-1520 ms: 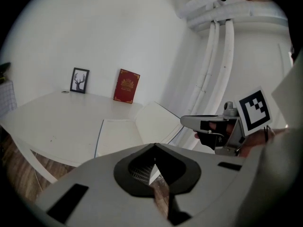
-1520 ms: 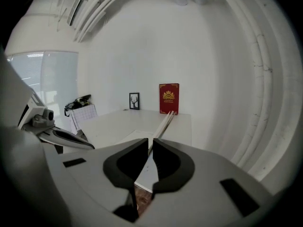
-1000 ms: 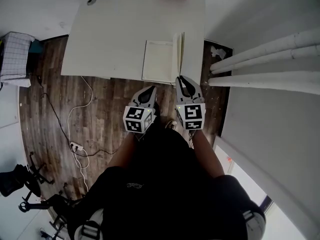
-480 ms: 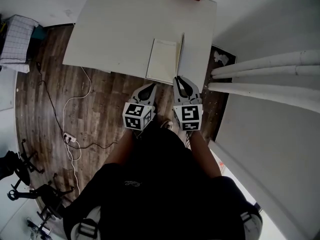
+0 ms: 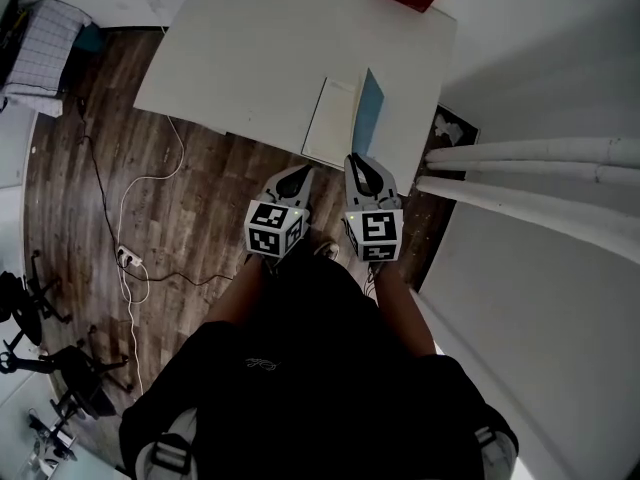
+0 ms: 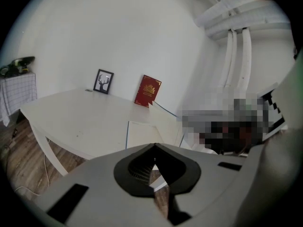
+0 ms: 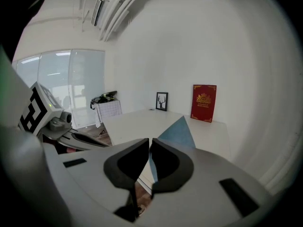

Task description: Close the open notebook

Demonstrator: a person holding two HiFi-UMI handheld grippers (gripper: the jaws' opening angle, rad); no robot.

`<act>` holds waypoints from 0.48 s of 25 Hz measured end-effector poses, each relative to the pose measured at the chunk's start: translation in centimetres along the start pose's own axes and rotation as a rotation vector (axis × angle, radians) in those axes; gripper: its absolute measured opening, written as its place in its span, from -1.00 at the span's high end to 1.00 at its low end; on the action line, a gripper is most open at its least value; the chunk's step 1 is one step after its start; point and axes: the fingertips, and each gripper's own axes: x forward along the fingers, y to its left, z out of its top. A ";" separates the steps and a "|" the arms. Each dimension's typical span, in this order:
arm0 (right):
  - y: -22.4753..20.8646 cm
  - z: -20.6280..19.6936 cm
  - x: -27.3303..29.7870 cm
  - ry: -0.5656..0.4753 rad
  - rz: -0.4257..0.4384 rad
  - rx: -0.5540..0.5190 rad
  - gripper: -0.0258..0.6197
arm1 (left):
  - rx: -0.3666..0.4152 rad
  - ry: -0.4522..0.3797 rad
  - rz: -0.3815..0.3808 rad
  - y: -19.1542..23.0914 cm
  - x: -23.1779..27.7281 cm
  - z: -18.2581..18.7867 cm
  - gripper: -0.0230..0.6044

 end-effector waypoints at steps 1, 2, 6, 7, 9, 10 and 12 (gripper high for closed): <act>0.1 0.0 0.2 0.001 0.008 0.007 0.80 | -0.003 -0.001 0.005 0.1 0.0 0.0 0.92; 0.2 -0.1 0.3 0.003 0.014 0.012 0.80 | -0.006 -0.002 0.010 0.4 -0.1 0.0 0.92; 1.0 -0.1 1.2 0.013 0.037 0.013 0.80 | -0.018 -0.002 0.027 1.4 -0.4 0.0 0.92; 1.2 -0.1 1.4 0.017 0.044 0.010 0.80 | -0.024 -0.004 0.031 1.7 -0.4 0.0 0.92; 1.5 0.0 1.8 0.022 0.057 0.006 0.80 | -0.037 -0.007 0.039 2.1 -0.5 0.0 0.92; 1.7 -0.1 2.1 0.026 0.063 0.006 0.80 | -0.043 -0.009 0.043 2.3 -0.5 0.0 0.92; 2.1 -0.3 2.5 0.035 0.076 0.005 0.80 | -0.056 -0.010 0.053 2.8 -0.6 -0.3 0.92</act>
